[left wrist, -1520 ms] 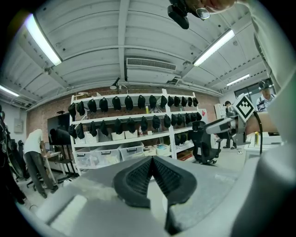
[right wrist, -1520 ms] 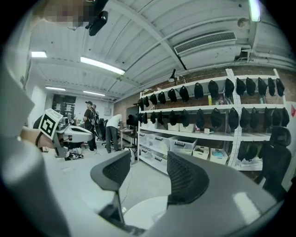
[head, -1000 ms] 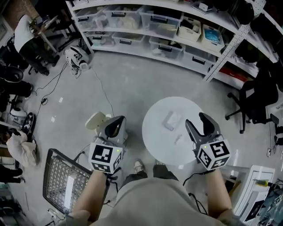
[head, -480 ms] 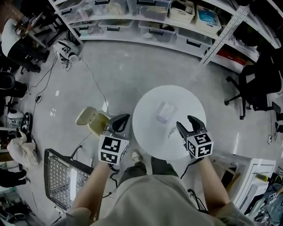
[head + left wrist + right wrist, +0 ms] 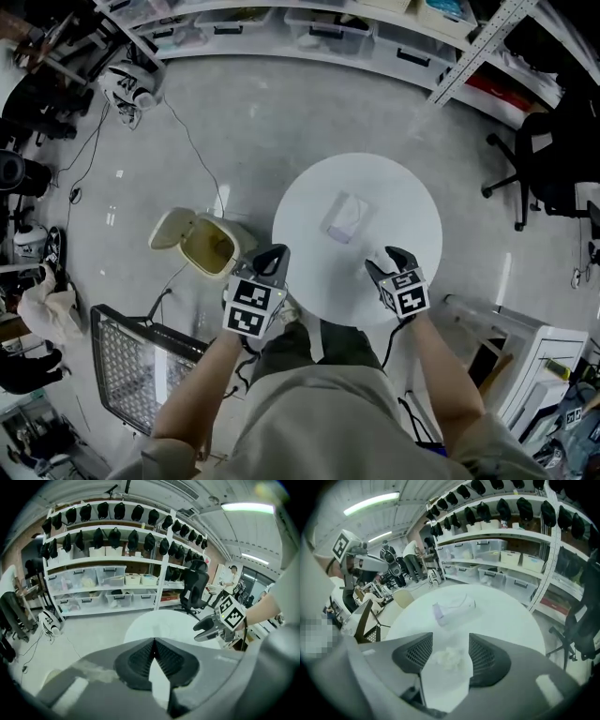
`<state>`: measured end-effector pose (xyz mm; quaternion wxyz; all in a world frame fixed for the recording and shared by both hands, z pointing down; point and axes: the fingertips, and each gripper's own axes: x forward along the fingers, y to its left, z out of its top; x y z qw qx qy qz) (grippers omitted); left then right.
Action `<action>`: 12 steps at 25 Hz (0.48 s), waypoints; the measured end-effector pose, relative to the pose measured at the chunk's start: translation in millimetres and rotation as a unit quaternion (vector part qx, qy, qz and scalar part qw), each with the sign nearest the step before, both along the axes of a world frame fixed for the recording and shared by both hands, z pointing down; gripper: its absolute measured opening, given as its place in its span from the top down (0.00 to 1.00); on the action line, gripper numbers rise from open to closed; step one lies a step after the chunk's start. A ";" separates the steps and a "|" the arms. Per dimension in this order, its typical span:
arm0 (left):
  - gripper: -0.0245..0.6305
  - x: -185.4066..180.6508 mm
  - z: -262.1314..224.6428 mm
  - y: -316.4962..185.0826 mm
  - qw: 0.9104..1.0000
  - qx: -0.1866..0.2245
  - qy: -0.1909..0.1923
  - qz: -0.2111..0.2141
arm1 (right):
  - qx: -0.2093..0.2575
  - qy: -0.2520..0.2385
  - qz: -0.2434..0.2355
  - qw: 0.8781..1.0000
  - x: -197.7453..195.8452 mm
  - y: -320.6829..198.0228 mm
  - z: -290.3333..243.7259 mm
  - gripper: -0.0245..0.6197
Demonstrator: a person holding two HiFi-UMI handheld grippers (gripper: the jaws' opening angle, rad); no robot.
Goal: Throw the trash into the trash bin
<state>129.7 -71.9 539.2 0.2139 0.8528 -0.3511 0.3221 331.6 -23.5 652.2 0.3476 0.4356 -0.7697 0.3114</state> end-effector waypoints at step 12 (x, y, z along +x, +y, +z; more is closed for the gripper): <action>0.96 3.2 60.0 43.6 0.997 -0.069 -0.021 0.014 | -0.058 0.039 -0.039 0.997 -3.7 35.0 57.8 0.68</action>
